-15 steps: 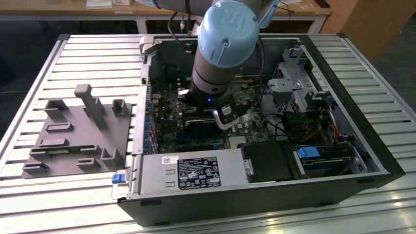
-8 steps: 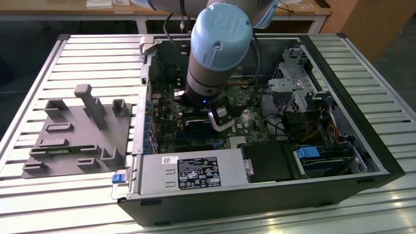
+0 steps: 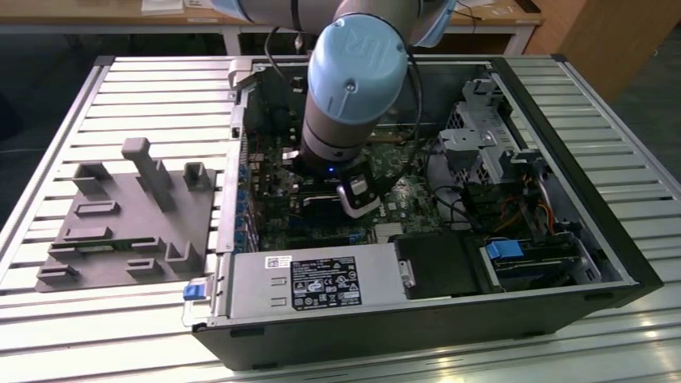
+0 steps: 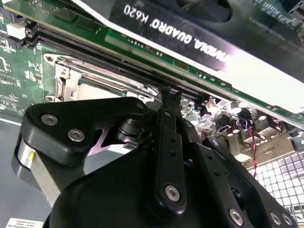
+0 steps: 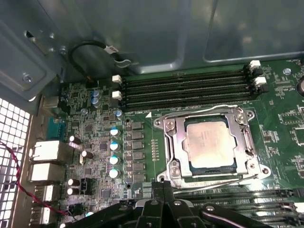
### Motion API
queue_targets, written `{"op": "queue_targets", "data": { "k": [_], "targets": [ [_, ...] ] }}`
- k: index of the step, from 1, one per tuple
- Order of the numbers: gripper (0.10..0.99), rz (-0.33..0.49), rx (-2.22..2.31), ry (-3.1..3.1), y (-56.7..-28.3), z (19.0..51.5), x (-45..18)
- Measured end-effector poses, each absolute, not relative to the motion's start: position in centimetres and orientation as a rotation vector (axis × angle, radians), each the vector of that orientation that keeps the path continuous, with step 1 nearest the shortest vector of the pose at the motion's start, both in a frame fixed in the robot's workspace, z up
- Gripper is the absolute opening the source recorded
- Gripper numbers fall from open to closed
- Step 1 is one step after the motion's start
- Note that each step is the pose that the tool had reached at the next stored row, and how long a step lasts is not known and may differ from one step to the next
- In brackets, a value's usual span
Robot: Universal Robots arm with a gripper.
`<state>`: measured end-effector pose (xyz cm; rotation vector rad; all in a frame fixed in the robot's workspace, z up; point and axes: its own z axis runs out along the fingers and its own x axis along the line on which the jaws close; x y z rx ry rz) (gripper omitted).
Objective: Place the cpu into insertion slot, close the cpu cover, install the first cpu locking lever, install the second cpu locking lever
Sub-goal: 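Install the second cpu locking lever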
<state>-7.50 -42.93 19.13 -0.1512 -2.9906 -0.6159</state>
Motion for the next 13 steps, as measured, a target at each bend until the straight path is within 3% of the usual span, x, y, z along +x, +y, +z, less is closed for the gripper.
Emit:
{"op": "queue_targets", "data": {
  "k": [13],
  "targets": [
    [0.102, -0.656, -0.149, -2.981, -42.82, 18.58, -7.5]
  ]
}}
